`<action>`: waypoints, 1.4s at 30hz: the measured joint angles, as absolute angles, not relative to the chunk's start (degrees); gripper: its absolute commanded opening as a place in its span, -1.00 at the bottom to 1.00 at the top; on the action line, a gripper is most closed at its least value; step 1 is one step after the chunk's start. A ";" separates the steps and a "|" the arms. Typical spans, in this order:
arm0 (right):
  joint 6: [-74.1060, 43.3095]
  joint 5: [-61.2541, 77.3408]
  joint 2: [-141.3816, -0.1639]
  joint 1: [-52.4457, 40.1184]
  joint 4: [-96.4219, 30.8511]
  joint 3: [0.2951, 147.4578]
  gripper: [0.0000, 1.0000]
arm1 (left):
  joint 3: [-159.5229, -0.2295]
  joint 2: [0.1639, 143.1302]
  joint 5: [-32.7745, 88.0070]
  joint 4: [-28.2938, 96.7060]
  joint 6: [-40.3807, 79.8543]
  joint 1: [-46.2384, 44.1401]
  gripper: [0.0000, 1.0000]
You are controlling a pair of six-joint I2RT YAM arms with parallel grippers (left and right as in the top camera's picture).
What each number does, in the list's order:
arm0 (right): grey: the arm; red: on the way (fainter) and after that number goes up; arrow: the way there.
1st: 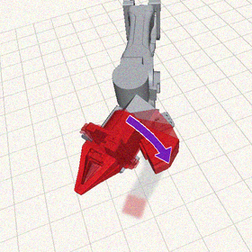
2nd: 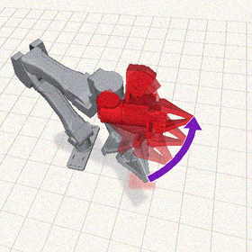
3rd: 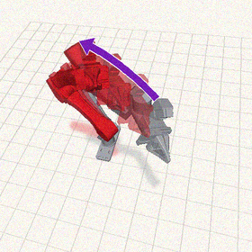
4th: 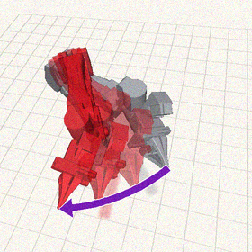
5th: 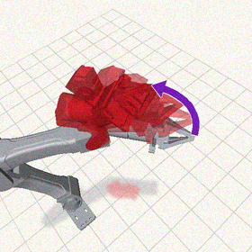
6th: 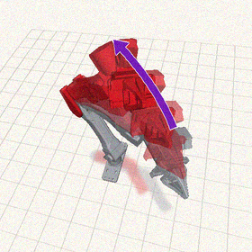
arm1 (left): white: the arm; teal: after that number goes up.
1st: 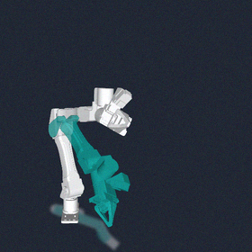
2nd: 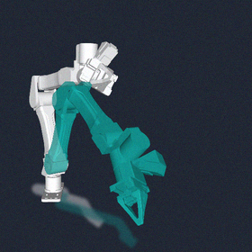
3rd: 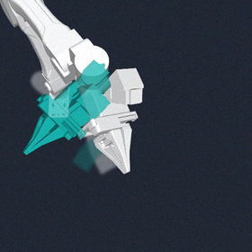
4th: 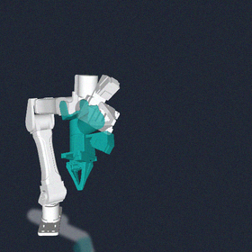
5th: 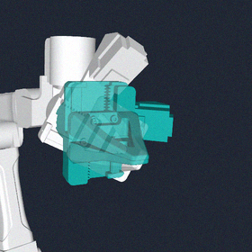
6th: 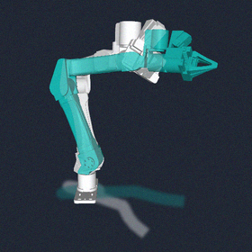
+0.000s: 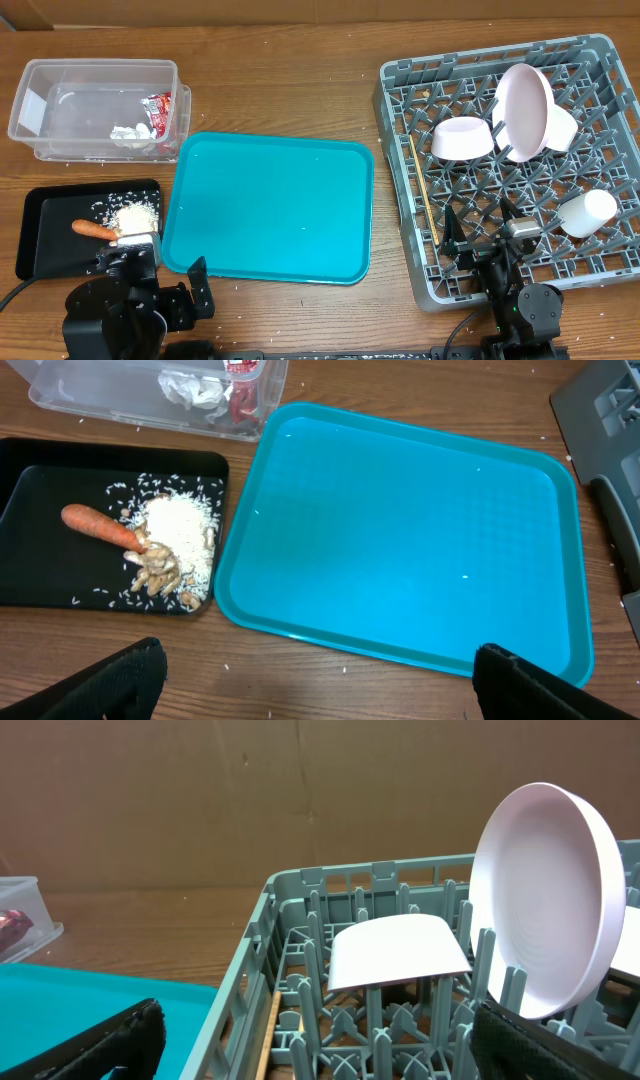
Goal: Sort waste into correct bins and load items into the dishwasher
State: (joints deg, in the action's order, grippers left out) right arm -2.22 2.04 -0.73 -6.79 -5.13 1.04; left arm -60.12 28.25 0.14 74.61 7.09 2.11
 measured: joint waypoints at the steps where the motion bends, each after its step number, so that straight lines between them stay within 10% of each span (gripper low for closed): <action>1: -2.13 2.04 -0.73 -6.79 -5.10 1.04 1.00 | -60.12 28.25 0.14 74.61 7.09 2.11 1.00; 42: -1.85 2.07 -0.73 -6.79 -5.10 1.04 1.00 | -44.21 13.32 -2.22 58.81 7.14 1.45 1.00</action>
State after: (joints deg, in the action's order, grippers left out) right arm -1.85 2.07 -0.73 -6.79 -5.10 1.04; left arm -44.21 13.32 -2.22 58.81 7.14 1.45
